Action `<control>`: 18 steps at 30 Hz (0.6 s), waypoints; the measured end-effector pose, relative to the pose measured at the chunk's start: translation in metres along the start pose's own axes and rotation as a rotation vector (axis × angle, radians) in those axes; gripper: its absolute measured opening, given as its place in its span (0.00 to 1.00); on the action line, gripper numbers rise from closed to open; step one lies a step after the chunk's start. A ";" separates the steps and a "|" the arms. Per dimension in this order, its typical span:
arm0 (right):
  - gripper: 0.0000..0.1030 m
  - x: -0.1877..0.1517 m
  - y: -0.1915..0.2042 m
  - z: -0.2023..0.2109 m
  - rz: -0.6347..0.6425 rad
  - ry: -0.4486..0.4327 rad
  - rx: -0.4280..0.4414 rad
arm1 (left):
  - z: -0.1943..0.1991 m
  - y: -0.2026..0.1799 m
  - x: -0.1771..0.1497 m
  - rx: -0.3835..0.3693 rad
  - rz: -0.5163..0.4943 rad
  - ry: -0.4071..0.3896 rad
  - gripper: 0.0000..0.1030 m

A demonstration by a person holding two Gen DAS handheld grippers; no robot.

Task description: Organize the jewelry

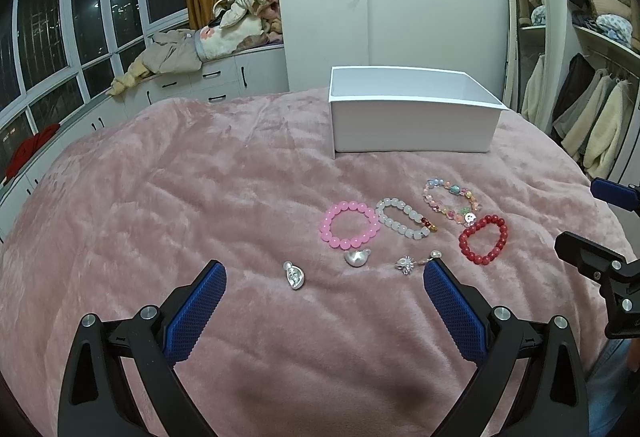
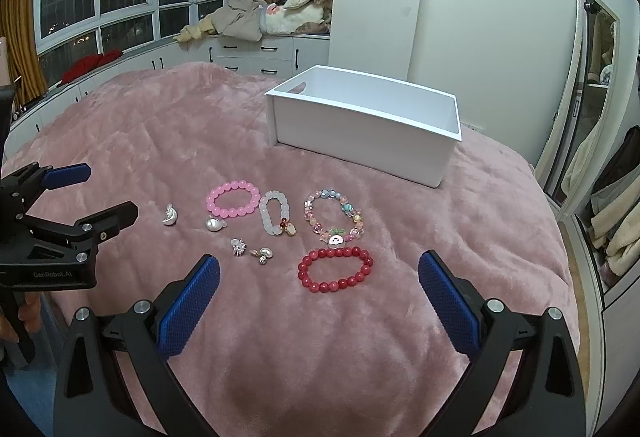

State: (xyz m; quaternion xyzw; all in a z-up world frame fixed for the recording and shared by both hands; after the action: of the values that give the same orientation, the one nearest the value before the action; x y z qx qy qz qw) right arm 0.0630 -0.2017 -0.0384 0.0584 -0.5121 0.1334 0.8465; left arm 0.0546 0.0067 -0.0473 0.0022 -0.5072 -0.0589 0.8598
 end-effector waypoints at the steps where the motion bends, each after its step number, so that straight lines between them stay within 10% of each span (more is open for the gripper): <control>1: 0.96 0.000 0.000 0.000 0.000 0.000 0.000 | 0.000 0.000 -0.001 0.000 0.001 0.001 0.97; 18: 0.96 0.000 -0.002 0.000 0.000 0.005 -0.004 | 0.000 0.001 -0.001 -0.001 0.004 0.005 0.97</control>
State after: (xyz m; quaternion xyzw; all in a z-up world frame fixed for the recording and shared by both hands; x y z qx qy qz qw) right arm 0.0636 -0.2031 -0.0379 0.0566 -0.5103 0.1324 0.8478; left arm 0.0542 0.0076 -0.0484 0.0008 -0.5050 -0.0577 0.8612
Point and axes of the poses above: each gripper's, at about its wrist camera, not at the fingertips, and z roughly against the way its jaws point, y to its left, x to its top, the point moved 8 cm from there along -z, roughly the way its jaws point, and after that the axes turned 12 degrees about -y, right-handed, at the moved point
